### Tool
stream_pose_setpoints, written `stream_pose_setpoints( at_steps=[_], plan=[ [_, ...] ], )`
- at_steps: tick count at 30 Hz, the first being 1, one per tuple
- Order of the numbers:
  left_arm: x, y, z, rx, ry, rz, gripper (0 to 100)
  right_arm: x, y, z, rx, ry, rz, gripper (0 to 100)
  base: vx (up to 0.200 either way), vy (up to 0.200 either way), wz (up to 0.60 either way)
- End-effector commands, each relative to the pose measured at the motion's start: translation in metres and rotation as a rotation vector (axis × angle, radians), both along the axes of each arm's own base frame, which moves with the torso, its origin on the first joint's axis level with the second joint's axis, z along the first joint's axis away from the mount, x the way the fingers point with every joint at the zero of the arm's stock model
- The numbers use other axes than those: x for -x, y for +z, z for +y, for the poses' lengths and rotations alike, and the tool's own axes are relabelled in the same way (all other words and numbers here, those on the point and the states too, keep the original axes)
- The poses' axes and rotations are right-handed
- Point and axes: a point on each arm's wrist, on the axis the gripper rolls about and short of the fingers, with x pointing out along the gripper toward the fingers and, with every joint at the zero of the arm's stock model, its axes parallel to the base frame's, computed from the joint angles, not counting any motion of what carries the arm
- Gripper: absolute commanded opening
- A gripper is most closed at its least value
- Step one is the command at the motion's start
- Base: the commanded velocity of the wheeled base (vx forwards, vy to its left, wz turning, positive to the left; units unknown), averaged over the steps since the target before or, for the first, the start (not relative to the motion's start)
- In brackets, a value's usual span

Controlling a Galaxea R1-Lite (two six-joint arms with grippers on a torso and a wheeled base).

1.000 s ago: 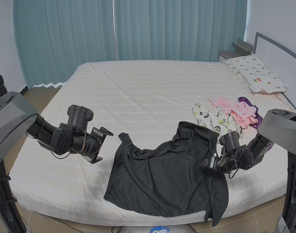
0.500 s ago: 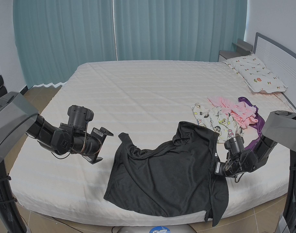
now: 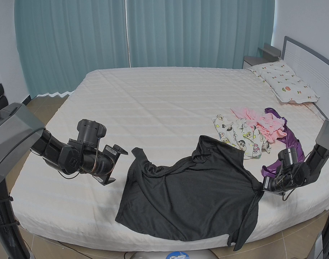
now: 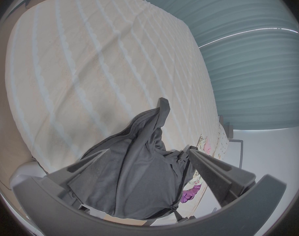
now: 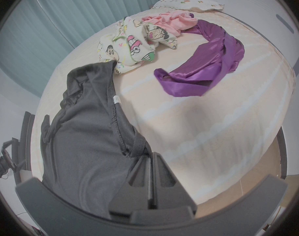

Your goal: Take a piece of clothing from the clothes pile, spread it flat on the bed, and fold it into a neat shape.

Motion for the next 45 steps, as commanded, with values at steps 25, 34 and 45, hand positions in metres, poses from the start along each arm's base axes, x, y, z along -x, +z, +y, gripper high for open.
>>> stream_pose_setpoints(
  at_steps=[25, 34, 45],
  plan=[
    [0.020, -0.035, -0.004, -0.094, -0.113, 0.099, 100, -0.011, 0.062, -0.012, -0.100, -0.048, -0.243, 100, 0.000, 0.000, 0.00],
    [0.022, -0.040, -0.003, -0.104, -0.117, 0.118, 100, -0.013, 0.066, 0.024, -0.199, -0.025, -0.239, 100, 0.000, 0.000, 0.00],
    [0.026, -0.044, -0.002, -0.143, -0.146, 0.121, 100, -0.026, 0.039, 0.060, -0.380, -0.113, -0.158, 100, -0.182, 0.000, 0.00]
  ],
)
